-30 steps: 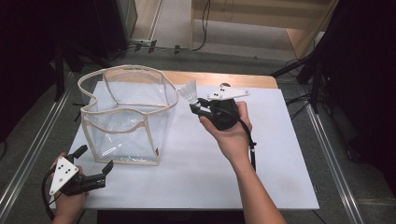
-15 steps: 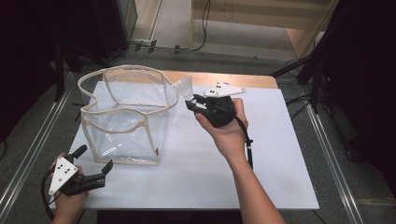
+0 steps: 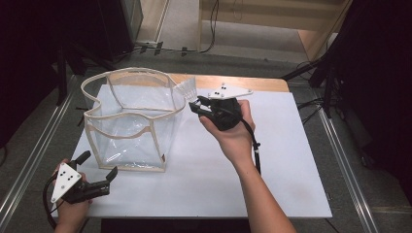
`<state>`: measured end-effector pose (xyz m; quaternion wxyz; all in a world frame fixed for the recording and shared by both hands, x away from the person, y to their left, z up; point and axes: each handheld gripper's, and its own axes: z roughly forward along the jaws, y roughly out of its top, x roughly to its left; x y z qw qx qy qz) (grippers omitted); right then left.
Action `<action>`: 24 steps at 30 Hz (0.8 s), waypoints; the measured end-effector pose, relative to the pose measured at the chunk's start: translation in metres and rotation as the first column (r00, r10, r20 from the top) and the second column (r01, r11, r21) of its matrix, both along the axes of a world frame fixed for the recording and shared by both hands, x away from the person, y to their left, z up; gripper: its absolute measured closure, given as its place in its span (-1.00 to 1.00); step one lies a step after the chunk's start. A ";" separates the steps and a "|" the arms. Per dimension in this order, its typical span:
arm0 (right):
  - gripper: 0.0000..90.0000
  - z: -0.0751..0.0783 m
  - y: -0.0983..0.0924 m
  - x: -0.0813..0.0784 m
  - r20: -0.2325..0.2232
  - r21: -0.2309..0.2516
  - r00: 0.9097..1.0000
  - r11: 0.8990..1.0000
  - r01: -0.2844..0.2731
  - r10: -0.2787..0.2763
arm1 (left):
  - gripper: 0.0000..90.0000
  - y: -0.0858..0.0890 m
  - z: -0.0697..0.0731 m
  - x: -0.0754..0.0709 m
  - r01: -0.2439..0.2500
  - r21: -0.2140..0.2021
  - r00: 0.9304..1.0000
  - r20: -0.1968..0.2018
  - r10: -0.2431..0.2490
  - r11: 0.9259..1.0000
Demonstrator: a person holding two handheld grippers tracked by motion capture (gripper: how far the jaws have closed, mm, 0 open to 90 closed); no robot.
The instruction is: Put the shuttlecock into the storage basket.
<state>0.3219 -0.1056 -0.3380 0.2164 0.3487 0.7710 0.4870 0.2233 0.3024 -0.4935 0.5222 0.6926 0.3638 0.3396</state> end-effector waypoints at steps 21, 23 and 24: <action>0.40 0.001 0.019 0.007 0.009 0.016 0.999 0.999 -0.035 0.035 | -0.99 0.000 0.000 0.000 0.000 -0.004 1.000 -0.001 0.000 1.000; 0.40 0.001 0.020 0.008 0.007 0.017 0.999 0.999 -0.037 0.036 | -0.99 0.000 0.000 0.000 0.000 -0.004 1.000 -0.001 0.000 1.000; 0.40 0.001 0.021 0.009 0.007 0.017 0.999 0.999 -0.040 0.040 | -0.99 0.000 0.000 0.000 0.000 -0.005 1.000 -0.001 0.000 1.000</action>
